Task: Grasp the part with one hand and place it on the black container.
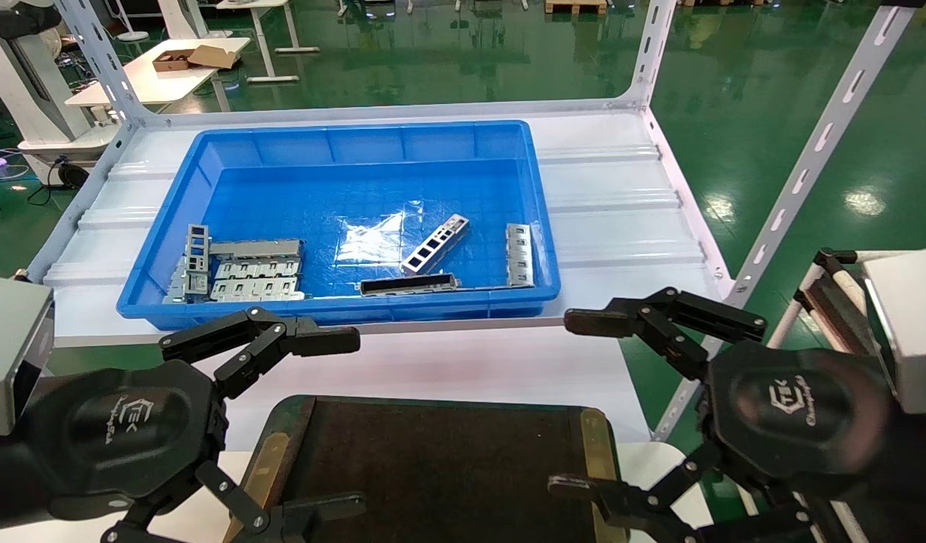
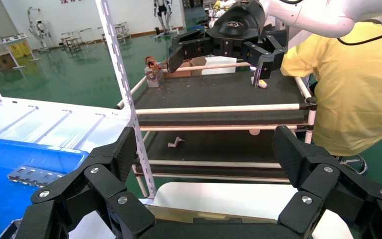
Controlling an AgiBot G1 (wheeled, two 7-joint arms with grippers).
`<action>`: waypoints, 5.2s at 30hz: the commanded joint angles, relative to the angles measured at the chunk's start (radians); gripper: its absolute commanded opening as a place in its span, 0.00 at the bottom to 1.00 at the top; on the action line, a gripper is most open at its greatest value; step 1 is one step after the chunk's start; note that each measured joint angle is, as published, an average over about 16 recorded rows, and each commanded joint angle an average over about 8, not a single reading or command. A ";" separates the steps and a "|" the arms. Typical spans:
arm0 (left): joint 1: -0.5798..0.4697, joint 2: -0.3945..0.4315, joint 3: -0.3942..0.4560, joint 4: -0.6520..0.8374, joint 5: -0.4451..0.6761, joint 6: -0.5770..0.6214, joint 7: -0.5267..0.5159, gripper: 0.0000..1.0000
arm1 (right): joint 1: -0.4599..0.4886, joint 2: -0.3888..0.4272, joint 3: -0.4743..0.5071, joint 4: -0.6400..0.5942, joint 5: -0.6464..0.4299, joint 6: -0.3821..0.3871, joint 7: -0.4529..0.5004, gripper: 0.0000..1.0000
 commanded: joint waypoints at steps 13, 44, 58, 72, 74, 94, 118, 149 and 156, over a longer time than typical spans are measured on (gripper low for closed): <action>0.000 0.000 0.000 0.000 0.000 0.000 0.000 1.00 | 0.000 0.000 0.000 0.000 0.000 0.000 0.000 1.00; -0.305 0.369 0.228 0.323 0.526 -0.485 -0.135 1.00 | 0.000 0.000 0.000 0.000 0.000 0.000 0.000 1.00; -0.484 0.641 0.299 0.795 0.677 -0.668 -0.011 0.03 | 0.000 0.000 0.000 0.000 0.000 0.000 0.000 0.00; -0.552 0.728 0.284 1.066 0.653 -0.719 0.116 0.00 | 0.000 0.000 0.000 0.000 0.000 0.000 0.000 0.00; -0.556 0.730 0.282 1.084 0.646 -0.717 0.126 0.00 | 0.000 0.000 0.000 0.000 0.000 0.000 0.000 0.00; -0.565 0.735 0.280 1.166 0.604 -0.725 0.181 0.00 | 0.000 0.000 0.000 0.000 0.000 0.000 0.000 0.00; -0.555 0.533 0.183 0.958 0.406 -0.194 0.171 0.00 | 0.000 0.000 0.000 0.000 0.000 0.000 0.000 0.00; 0.309 0.496 0.235 0.206 0.548 -0.837 -0.324 0.00 | 0.000 0.000 -0.001 0.000 0.000 0.000 0.000 0.00; 0.339 0.626 0.268 0.251 0.654 -1.113 -0.418 0.00 | 0.000 0.000 -0.001 0.000 0.000 0.000 0.000 0.00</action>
